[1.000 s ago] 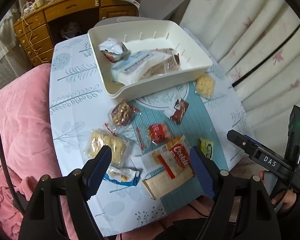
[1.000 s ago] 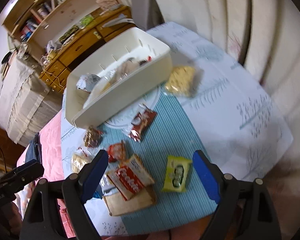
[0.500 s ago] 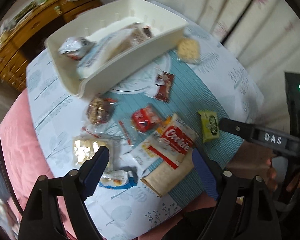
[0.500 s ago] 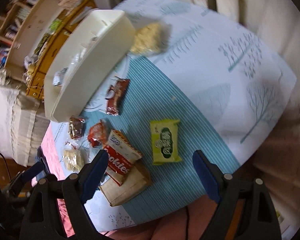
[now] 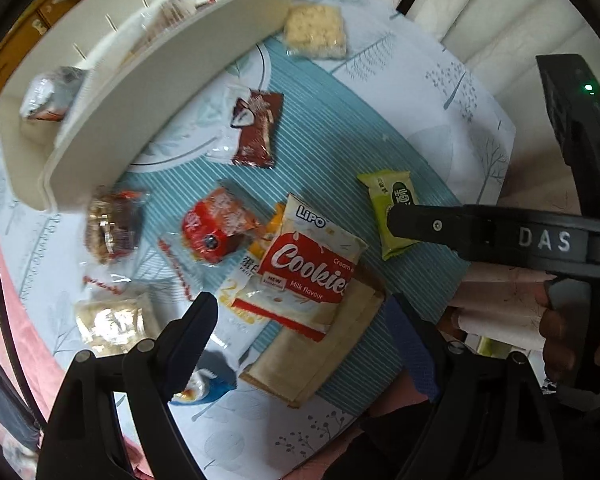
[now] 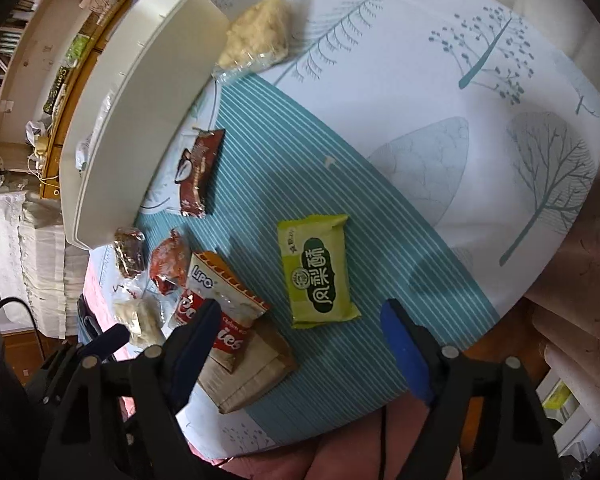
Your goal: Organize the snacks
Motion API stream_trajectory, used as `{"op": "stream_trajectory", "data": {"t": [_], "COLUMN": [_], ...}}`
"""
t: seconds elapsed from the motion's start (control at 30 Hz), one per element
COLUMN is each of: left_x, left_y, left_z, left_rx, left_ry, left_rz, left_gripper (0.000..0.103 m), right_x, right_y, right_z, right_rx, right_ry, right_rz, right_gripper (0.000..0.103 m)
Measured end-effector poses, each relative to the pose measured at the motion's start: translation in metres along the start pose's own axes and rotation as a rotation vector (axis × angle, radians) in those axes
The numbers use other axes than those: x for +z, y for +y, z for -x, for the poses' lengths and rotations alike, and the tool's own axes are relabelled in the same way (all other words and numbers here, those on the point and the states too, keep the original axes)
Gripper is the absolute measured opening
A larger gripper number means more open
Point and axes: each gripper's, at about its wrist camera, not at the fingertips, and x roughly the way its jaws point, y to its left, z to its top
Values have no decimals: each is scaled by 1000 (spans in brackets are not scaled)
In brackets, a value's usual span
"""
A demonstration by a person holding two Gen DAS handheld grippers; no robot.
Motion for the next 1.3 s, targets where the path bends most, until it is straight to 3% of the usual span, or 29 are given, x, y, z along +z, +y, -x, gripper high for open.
{"op": "stream_trajectory", "data": {"t": [0.27, 0.63, 0.8, 0.93, 1.13, 1.2, 1.3], "left_x": [16, 30, 38, 45, 50, 45, 45], "left_y": [-3, -18, -20, -20, -15, -7, 4], "left_z": [-37, -60, -63, -65, -61, -50, -46], "left_rx": [7, 55, 98, 136, 127, 124, 79], "left_ry": [88, 115, 96, 86, 54, 30, 4], "left_rz": [8, 11, 17, 20, 45, 58, 121], "left_gripper": [85, 83, 66, 54, 41, 30, 29], "right_x": [6, 14, 18, 18, 18, 18, 16], "right_y": [0, 6, 11, 18, 22, 19, 14], "right_z": [-20, -35, -38, -41, -44, -43, -41], "right_rx": [-34, -86, -115, -178, -202, -202, -181], "right_ry": [82, 129, 143, 164, 170, 167, 159], "right_rz": [13, 73, 92, 122, 114, 109, 91], "right_gripper": [73, 64, 63, 52, 42, 37, 37]}}
